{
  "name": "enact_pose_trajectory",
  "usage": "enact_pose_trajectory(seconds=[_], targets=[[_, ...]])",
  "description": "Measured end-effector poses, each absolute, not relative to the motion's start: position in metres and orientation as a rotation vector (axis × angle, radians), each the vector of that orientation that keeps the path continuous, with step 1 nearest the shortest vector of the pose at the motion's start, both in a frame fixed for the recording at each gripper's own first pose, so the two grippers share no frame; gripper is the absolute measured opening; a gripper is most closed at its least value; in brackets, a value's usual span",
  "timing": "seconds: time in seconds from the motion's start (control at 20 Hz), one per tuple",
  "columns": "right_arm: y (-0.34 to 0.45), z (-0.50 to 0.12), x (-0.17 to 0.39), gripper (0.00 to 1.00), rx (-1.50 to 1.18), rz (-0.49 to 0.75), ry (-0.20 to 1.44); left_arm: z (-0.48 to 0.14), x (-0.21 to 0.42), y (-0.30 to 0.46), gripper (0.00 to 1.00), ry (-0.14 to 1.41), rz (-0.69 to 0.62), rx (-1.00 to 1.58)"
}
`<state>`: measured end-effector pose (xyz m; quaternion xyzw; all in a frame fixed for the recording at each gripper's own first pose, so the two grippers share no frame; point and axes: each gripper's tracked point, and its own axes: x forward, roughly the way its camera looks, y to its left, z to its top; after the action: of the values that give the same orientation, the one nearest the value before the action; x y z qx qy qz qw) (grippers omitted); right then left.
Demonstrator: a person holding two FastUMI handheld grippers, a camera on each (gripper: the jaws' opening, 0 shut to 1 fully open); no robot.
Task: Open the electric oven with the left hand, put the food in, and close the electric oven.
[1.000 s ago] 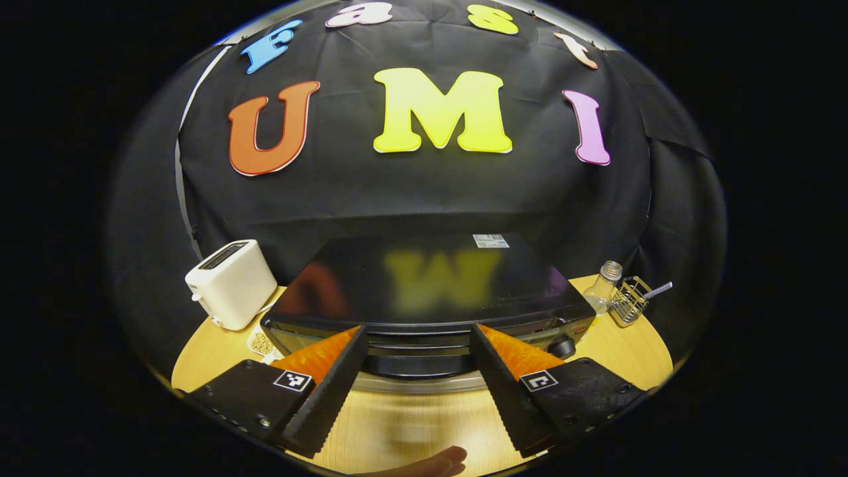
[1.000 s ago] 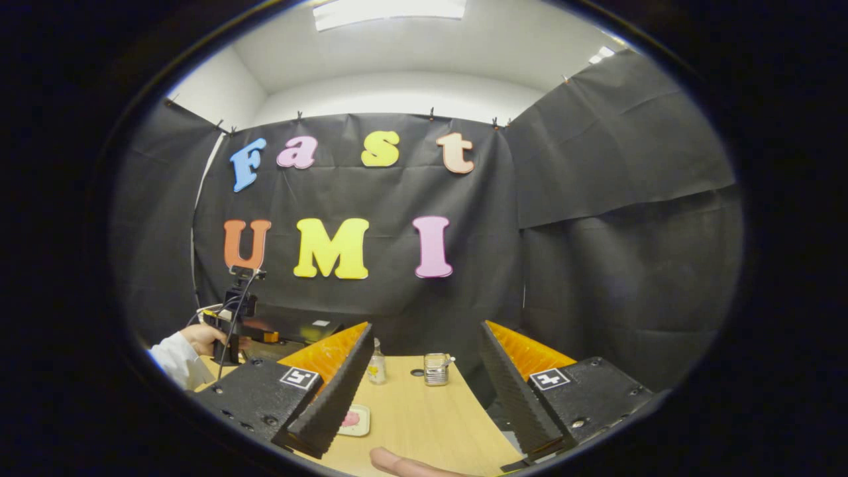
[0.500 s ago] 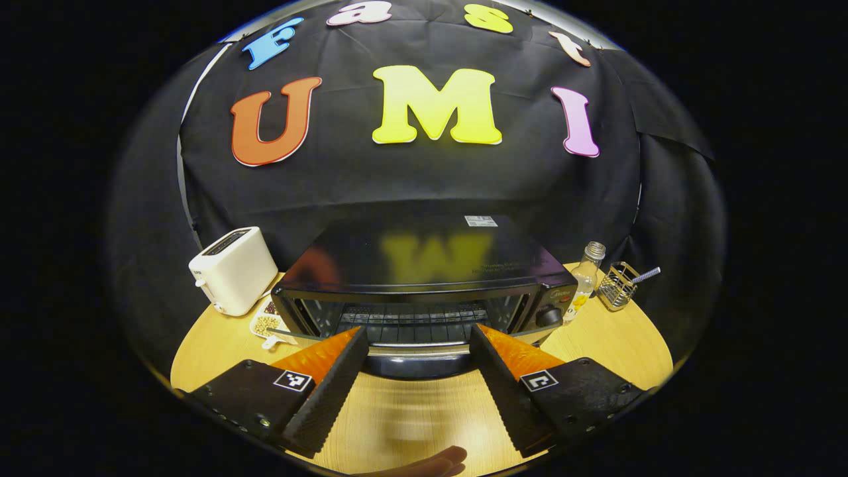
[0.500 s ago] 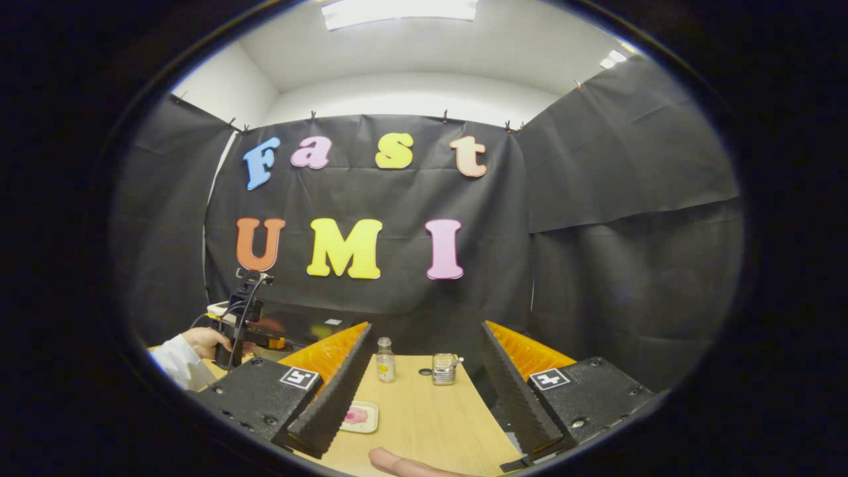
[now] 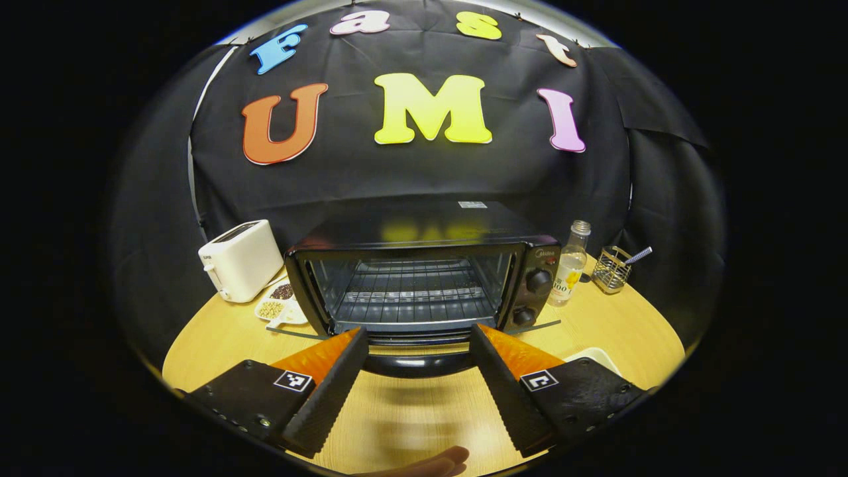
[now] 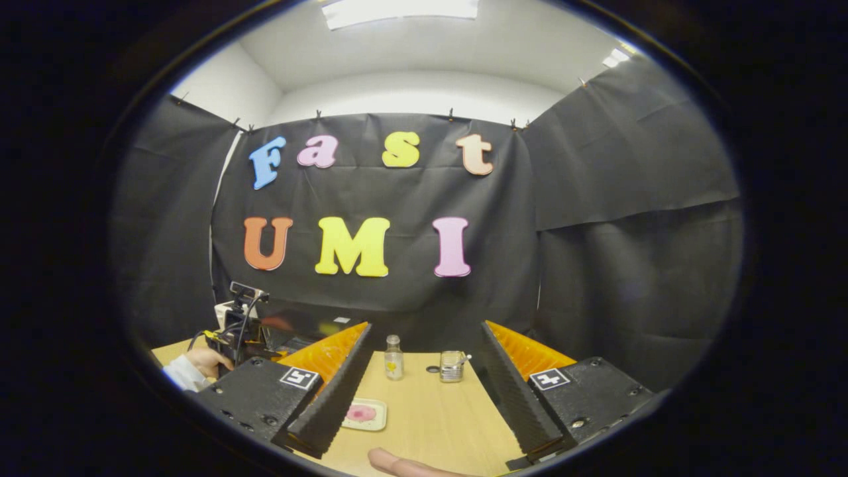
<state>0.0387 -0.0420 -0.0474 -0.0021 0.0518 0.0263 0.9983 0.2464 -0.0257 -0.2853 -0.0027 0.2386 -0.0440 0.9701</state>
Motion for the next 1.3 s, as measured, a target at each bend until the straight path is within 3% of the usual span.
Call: enact_pose_trajectory(seconds=[0.7,1.3], targets=[[-0.037,-0.077,0.051,1.00,0.009,0.048,0.172,-0.349,0.193,-0.028,0.98,0.436,-0.084,-0.001],[-0.023,-0.110,0.069,1.00,0.001,0.051,0.259,-0.420,0.160,-0.028,0.98,0.661,-0.092,0.008]])
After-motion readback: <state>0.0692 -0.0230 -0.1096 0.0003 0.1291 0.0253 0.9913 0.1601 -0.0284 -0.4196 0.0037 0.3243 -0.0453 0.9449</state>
